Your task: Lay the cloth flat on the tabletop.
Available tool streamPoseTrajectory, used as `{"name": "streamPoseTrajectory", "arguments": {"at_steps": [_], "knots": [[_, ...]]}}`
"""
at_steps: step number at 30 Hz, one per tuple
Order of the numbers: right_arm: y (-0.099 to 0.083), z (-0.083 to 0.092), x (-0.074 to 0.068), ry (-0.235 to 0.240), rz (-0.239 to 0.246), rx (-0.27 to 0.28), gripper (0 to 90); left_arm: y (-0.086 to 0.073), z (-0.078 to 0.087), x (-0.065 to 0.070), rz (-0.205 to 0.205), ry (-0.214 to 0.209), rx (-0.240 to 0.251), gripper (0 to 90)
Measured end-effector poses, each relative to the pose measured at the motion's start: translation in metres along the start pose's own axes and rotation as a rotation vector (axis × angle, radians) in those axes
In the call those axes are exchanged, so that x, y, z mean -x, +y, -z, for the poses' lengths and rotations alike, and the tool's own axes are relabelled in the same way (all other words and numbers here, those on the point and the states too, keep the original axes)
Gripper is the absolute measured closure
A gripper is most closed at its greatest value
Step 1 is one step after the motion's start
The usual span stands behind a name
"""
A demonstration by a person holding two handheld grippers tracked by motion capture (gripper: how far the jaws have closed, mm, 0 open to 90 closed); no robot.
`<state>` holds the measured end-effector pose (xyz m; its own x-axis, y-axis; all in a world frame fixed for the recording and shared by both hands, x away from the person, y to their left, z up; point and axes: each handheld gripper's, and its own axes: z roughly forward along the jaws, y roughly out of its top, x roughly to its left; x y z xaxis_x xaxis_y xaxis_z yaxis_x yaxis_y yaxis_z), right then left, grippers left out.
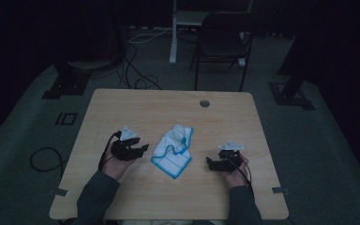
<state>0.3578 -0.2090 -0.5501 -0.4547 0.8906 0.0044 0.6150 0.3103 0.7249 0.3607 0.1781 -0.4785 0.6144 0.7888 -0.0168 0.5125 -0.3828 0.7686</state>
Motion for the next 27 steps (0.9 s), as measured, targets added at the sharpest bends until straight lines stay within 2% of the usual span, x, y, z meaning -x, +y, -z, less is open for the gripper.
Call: {"name": "streamPoseTrajectory", "arguments": {"at_steps": [27], "knots": [[0.000,0.000,0.000,0.000,0.000,0.000,12.1,0.019,-0.030,0.033,-0.097,-0.083,-0.010,51.2]]}}
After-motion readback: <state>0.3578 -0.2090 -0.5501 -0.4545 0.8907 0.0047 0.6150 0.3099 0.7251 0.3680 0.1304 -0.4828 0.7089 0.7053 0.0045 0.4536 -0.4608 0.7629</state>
